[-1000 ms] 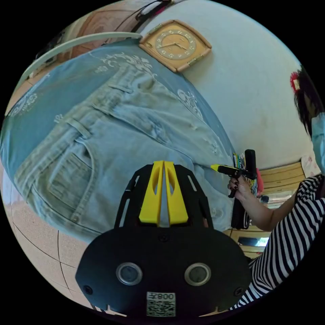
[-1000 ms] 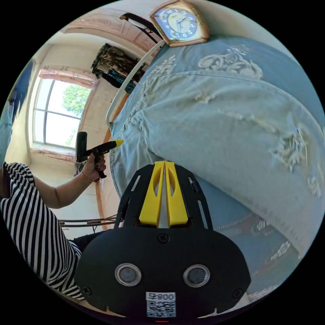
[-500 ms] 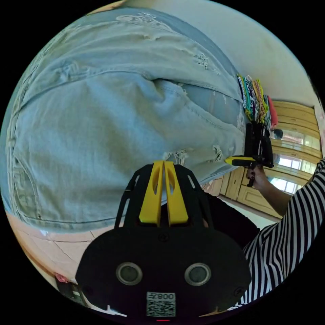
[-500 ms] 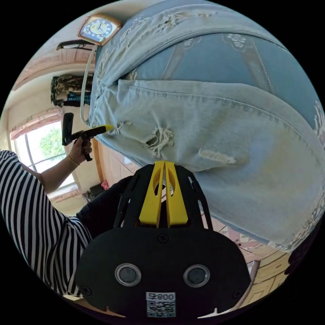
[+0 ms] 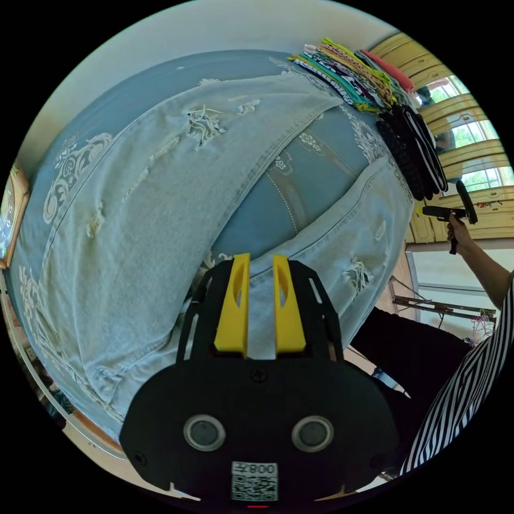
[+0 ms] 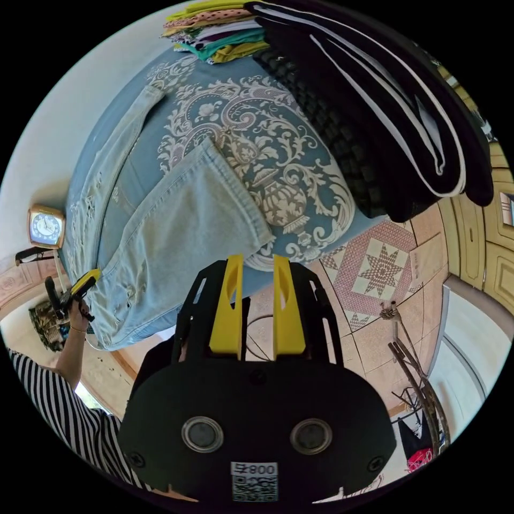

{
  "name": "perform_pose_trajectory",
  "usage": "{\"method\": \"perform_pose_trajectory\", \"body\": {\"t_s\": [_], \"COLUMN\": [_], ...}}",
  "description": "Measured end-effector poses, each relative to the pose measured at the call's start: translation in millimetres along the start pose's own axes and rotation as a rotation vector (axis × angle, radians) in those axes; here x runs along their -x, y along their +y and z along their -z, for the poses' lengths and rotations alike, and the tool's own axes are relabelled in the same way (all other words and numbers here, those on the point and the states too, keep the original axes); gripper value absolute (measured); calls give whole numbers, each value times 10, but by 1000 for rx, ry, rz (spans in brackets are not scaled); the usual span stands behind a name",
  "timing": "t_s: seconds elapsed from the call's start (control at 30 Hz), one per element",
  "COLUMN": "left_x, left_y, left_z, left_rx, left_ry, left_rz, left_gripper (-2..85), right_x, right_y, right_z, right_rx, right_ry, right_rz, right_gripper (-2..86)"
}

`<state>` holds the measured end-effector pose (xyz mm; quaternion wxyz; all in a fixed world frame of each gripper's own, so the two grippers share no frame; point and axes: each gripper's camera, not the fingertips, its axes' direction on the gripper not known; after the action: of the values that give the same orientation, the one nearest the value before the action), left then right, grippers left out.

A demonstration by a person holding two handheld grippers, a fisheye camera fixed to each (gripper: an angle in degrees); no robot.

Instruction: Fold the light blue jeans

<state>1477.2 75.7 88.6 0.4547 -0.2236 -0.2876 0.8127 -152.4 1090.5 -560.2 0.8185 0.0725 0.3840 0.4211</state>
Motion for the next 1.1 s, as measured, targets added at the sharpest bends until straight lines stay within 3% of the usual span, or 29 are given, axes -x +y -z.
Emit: {"method": "perform_pose_trajectory", "body": {"t_s": [0.27, 0.5, 0.67, 0.87, 1.1], "left_x": [-43, -6, 205, 399, 797], "left_y": [-719, -1187, -1467, -1686, -1718], "left_z": [-197, -188, -70, -136, 245], "left_rx": [97, 167, 113, 116, 19], "left_ry": [-64, -62, -1, 8, 55], "left_rz": [-75, -109, -29, 8, 133], "left_gripper": [38, 8, 6, 14, 23], "right_x": [-256, -298, -392, -507, -326], "right_y": [-197, -304, -331, -551, -655], "right_z": [395, 1024, 1500, 1222, 1628], "right_rx": [-29, 0, 28, 134, 62], "right_ry": [3, -20, -3, -54, -15], "right_rz": [-68, 28, 55, -38, -59], "right_gripper": [85, 38, 34, 41, 39]}}
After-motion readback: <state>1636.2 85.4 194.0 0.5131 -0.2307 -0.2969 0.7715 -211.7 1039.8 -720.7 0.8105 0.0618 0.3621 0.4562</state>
